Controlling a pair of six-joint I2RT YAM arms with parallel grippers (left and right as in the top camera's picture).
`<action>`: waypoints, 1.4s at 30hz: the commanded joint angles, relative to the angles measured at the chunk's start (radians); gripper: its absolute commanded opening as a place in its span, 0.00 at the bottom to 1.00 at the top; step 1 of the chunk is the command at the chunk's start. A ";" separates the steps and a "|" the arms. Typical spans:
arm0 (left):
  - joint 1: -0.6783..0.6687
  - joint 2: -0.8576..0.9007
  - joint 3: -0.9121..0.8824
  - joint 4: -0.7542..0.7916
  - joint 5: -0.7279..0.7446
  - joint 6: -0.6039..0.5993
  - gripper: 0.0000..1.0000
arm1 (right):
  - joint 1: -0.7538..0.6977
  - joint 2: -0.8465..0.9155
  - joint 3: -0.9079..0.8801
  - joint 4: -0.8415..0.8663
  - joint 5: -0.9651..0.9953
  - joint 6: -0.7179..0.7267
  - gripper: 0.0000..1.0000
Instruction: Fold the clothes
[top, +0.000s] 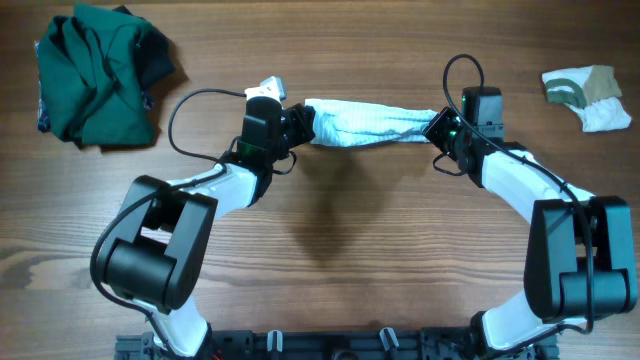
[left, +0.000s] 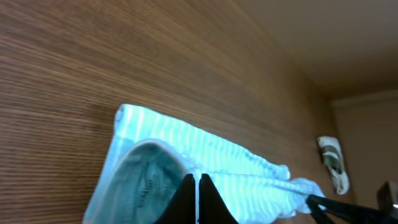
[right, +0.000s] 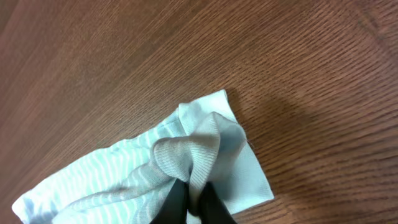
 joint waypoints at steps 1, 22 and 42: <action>-0.007 0.018 0.020 -0.012 -0.015 0.003 0.44 | 0.003 0.021 -0.008 -0.002 -0.008 0.010 0.04; -0.037 0.061 0.101 -0.069 0.026 0.057 0.52 | 0.003 0.021 -0.008 -0.002 -0.008 0.010 0.04; -0.037 0.093 0.111 -0.048 -0.034 0.059 0.04 | 0.003 0.021 -0.008 -0.010 0.002 0.010 0.04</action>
